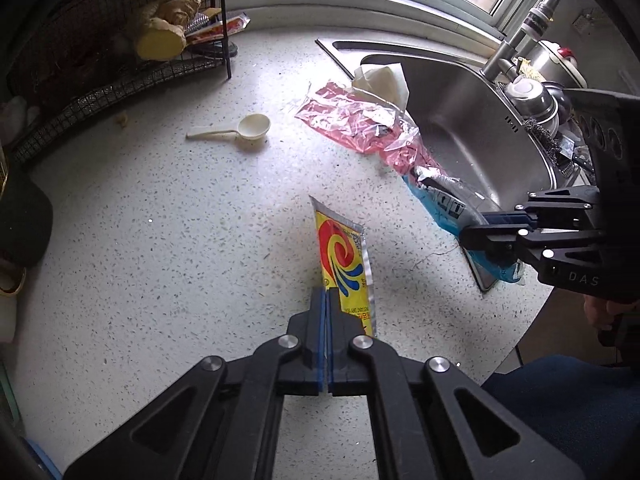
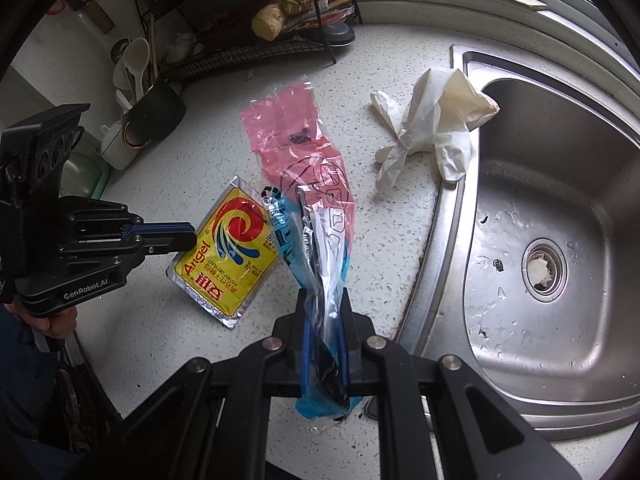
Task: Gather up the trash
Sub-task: 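Carry the yellow packet and blue utensil bag down toward the red bin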
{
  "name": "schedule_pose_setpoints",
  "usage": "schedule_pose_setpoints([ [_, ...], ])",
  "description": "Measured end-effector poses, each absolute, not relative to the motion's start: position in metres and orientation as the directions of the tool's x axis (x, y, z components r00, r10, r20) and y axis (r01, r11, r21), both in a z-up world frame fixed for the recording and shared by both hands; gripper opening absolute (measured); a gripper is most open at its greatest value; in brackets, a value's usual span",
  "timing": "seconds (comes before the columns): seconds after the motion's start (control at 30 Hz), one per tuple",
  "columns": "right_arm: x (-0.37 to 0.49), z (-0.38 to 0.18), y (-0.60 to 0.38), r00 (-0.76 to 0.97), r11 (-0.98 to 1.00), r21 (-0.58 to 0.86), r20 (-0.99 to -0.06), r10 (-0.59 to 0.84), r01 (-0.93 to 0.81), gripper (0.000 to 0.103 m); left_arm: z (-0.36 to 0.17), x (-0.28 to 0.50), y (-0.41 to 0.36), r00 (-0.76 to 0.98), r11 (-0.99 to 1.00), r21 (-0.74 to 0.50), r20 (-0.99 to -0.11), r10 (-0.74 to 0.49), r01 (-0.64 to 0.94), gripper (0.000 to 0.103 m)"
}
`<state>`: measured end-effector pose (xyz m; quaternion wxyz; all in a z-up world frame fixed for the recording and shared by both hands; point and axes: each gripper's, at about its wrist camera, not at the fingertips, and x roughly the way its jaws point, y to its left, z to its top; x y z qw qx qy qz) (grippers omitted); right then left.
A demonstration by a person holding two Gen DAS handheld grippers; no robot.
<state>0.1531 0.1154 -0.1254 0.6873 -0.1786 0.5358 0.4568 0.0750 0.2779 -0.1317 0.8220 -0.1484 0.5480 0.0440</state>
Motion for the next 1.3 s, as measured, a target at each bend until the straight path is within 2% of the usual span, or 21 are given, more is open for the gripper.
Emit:
schedule_pose_setpoints([
  [0.5, 0.156, -0.109, 0.060, 0.043, 0.523, 0.253, -0.871, 0.489, -0.814, 0.010, -0.094, 0.083, 0.213, 0.399, 0.975, -0.128, -0.916, -0.046, -0.183, 0.000],
  [1.3, 0.111, -0.095, -0.146, 0.149, 0.652, 0.259, -0.852, 0.501, -0.712, 0.010, -0.083, 0.069, -0.006, 0.374, 0.991, -0.132, -0.919, -0.123, 0.001, 0.000],
])
